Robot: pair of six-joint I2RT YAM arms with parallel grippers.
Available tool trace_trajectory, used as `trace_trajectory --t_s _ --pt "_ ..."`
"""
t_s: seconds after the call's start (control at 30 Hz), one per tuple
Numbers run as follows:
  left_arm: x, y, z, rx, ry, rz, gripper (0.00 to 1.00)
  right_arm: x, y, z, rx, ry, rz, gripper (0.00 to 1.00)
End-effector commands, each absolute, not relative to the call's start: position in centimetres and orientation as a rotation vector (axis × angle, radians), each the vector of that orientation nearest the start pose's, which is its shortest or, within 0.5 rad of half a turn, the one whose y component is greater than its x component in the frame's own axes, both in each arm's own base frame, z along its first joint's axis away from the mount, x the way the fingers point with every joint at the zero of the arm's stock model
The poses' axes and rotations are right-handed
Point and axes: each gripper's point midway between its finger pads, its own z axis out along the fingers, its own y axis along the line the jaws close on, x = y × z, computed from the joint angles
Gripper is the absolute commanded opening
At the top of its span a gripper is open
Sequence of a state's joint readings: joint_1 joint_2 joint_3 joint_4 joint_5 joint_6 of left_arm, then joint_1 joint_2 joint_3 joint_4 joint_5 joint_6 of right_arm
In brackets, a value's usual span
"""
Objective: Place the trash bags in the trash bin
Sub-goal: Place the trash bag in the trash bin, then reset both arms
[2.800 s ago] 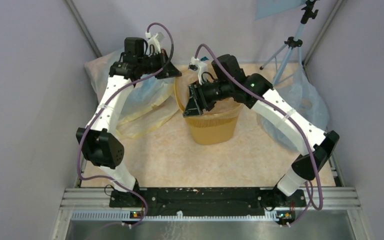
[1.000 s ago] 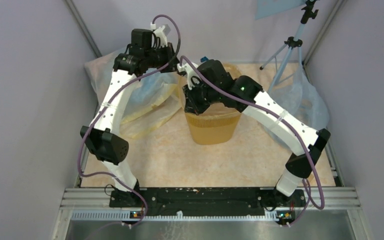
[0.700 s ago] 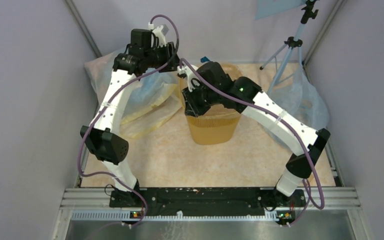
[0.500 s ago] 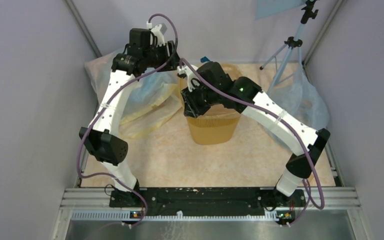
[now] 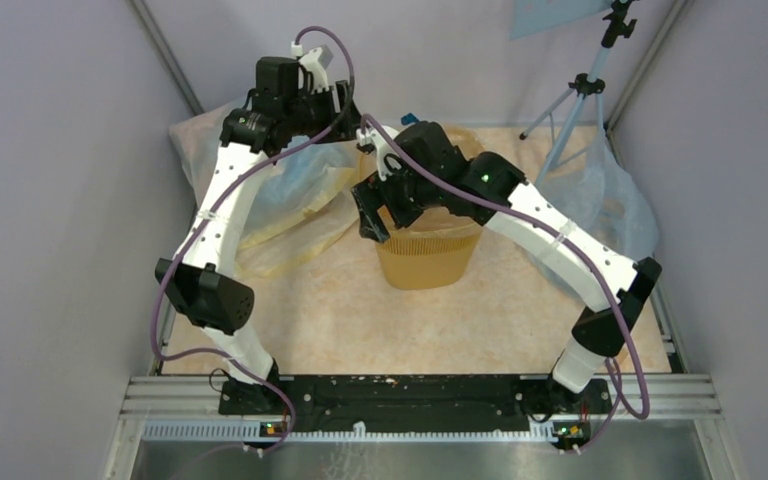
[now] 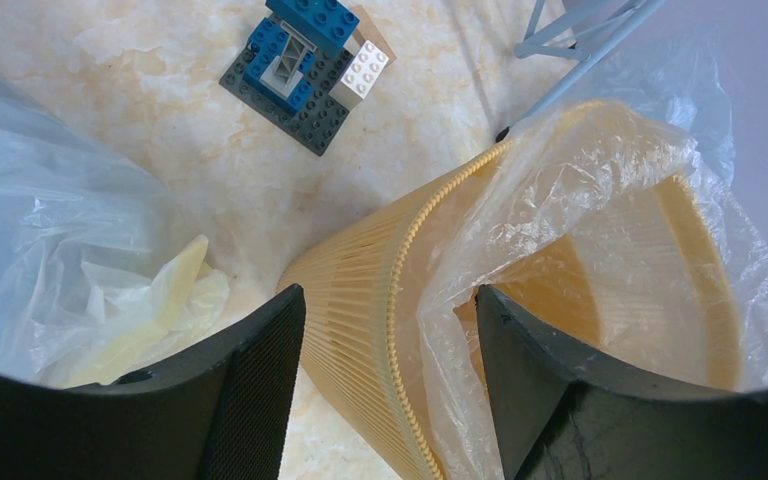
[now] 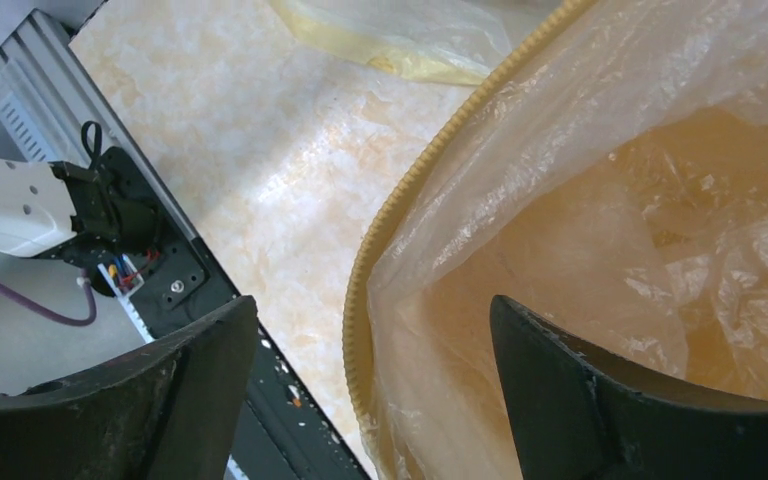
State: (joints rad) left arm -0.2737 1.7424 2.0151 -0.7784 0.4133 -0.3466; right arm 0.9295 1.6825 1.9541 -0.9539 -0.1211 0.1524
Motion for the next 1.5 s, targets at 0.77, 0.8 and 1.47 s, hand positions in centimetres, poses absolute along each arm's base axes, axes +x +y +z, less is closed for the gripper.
trace_trajectory --t_s 0.77,0.8,1.47 --pt "38.8 -9.1 42.5 -0.23 1.751 -0.672 0.99 36.6 11.7 43.9 0.204 1.868 0.334 0.89" --pt "38.6 -8.6 42.0 -0.253 1.755 -0.676 0.99 36.9 8.9 43.2 0.298 1.873 0.296 0.89" --pt "34.0 -6.6 19.9 -0.744 1.928 -0.808 0.99 34.8 2.9 22.7 0.673 2.046 0.246 0.99"
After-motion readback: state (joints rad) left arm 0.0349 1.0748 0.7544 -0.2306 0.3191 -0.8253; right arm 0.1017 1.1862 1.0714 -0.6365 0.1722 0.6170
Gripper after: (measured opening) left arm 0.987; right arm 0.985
